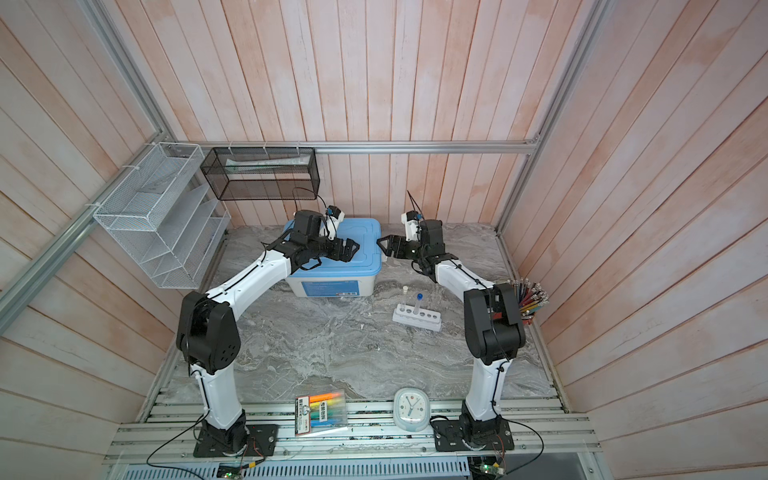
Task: Organize the chemistry lab equipment
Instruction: 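Press the lid's far corner with the left gripper while the right gripper holds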
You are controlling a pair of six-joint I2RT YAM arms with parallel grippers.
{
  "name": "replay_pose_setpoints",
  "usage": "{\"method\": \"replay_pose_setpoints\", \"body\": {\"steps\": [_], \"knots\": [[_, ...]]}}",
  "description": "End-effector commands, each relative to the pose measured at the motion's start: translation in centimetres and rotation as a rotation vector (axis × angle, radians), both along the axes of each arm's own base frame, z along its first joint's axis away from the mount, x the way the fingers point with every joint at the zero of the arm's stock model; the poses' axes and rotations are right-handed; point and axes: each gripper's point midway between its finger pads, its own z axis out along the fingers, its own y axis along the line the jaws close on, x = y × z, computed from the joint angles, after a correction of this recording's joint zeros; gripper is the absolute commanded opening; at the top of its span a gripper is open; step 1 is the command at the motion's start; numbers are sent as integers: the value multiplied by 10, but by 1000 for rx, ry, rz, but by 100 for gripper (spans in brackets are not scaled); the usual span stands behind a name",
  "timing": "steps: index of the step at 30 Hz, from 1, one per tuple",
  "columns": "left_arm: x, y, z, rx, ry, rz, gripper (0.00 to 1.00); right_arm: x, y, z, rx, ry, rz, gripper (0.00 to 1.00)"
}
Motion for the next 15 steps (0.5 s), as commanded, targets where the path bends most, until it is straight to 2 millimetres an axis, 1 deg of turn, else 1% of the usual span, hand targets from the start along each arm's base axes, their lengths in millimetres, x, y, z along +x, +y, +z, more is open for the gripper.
{"method": "replay_pose_setpoints", "body": {"steps": [1, 4, 7, 15], "knots": [[-2, -3, -16, -16, 41, 5, 100, 3, 5, 2, 22, 6, 33, 84], [-3, -6, -13, -34, 42, -5, 100, 0, 8, -1, 24, 17, 44, 84], [-3, -4, -13, -27, 35, 1, 100, -2, 10, -5, 27, 23, 49, 84], [-8, -1, -20, -21, 47, 6, 100, -3, 16, -6, 50, 33, 61, 83]]}}
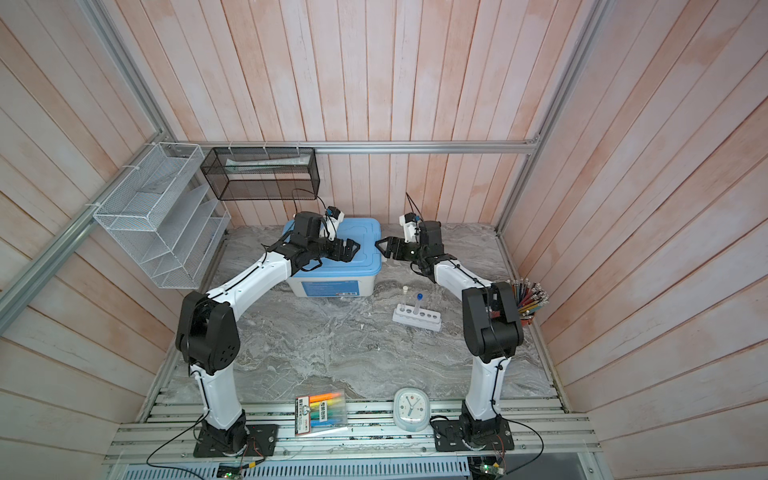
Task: Organize the chemistry lab equipment
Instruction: 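Press the lid's far corner with the left gripper while the right gripper holds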
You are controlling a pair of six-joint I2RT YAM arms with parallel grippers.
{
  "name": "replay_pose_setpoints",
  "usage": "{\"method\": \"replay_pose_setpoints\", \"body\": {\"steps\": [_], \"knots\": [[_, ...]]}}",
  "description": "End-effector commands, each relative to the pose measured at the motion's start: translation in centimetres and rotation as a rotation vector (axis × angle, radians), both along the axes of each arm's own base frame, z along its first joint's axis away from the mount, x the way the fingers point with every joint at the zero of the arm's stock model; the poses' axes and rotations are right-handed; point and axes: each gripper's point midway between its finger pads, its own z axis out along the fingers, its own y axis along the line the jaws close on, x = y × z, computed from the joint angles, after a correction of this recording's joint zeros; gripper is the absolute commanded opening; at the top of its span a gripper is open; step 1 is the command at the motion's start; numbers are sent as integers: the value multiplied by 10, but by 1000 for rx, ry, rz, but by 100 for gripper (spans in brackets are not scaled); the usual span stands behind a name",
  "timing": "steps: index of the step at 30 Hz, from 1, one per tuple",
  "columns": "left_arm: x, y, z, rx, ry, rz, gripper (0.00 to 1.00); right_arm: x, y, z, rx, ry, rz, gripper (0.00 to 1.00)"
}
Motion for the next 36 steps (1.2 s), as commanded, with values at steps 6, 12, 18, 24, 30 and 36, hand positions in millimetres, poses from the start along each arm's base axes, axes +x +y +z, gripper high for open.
{"method": "replay_pose_setpoints", "body": {"steps": [6, 12, 18, 24, 30, 36], "knots": [[-10, 1, -16, 5, 52, -1, 100, 1, 10, -1, 38, 10, 30, 80], [-10, 1, -18, 7, 54, -3, 100, 1, 12, -5, 44, 23, 29, 75], [-11, 1, -21, 4, 59, -6, 100, 1, 15, -4, 39, 26, 33, 71], [-11, 1, -21, 6, 59, -7, 100, 1, 14, -1, 17, 16, 4, 65], [-11, 0, -23, 2, 64, -10, 100, 3, 15, 3, 13, 14, 3, 58], [-12, -1, -23, -1, 62, -17, 100, 3, 15, 3, -11, 15, -12, 49]]}}
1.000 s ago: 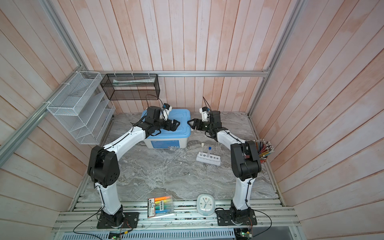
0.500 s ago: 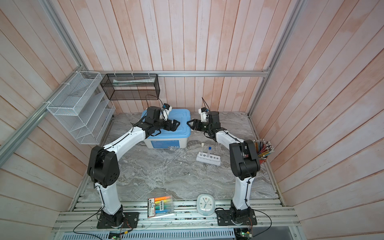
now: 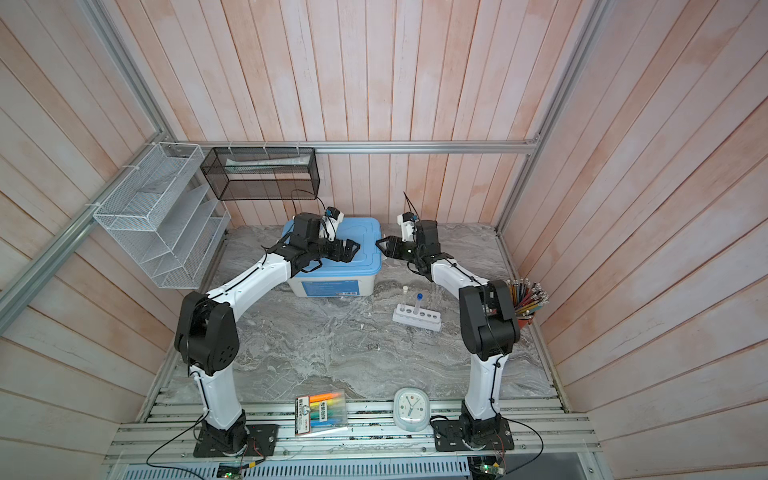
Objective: Organize the chemistry lab equipment
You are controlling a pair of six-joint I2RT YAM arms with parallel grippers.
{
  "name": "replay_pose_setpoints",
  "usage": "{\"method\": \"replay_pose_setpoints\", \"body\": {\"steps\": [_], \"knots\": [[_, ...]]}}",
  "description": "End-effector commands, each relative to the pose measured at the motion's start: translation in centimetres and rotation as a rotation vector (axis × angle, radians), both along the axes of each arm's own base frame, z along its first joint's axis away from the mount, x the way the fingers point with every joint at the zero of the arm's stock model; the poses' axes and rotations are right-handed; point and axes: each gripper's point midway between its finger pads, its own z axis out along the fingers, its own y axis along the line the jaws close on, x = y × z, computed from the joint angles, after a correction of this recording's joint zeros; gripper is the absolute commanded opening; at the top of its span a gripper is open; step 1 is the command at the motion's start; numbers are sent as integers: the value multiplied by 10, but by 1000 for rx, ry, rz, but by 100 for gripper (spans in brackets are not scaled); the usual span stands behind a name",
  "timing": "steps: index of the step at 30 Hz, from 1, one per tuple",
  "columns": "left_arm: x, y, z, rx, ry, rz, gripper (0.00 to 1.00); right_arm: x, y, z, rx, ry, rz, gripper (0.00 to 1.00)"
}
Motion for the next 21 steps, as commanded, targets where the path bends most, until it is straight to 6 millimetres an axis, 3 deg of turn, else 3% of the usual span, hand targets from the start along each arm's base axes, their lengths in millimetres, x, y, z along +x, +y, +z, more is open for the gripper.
{"method": "replay_pose_setpoints", "body": {"steps": [1, 10, 21], "knots": [[-12, 0, -23, 10, 78, -14, 100, -3, 6, 6, -22, -6, 4, 49], [-12, -1, -25, 10, 82, -16, 100, 0, 7, 13, -54, -18, -6, 39], [-13, 2, -24, 17, 76, -9, 100, 1, 6, 26, -82, -46, -21, 37]]}}
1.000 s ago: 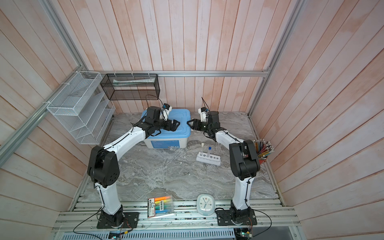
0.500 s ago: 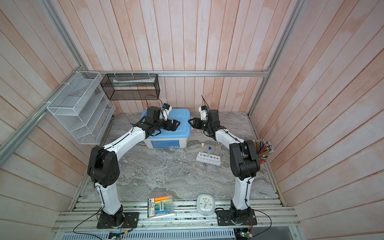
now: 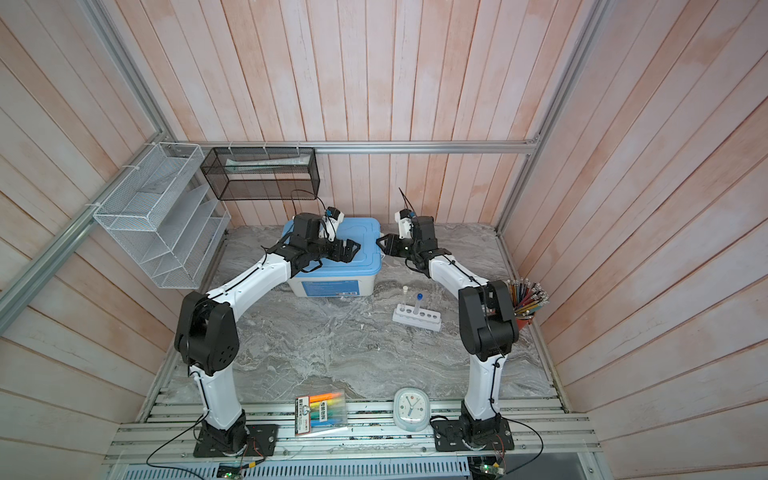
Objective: Organize the chemistry lab equipment
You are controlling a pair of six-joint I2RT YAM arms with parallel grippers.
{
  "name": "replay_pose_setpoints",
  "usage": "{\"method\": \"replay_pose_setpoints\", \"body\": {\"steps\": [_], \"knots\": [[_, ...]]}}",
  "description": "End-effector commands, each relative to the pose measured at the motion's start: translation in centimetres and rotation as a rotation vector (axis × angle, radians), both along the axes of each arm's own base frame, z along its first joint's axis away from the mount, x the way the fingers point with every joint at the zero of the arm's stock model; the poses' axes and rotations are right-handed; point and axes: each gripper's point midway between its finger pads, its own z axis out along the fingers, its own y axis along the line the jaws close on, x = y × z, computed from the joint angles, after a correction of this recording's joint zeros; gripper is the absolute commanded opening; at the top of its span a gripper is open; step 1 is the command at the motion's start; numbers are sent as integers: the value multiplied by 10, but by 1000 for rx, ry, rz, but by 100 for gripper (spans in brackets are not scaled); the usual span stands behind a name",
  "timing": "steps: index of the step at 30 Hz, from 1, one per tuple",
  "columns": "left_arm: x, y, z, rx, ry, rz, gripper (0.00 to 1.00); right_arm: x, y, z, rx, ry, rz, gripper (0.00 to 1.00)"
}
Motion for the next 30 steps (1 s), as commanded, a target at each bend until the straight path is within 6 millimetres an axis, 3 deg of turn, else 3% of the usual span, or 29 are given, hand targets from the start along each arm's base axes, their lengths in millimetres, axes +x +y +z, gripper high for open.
{"method": "replay_pose_setpoints", "body": {"steps": [1, 30], "knots": [[-12, 4, -24, 23, 77, 0, 100, -2, 2, 18, -23, -39, 3, 38], [-17, 4, -28, 7, 82, -3, 100, -5, 20, 16, -167, -51, -10, 35]]}}
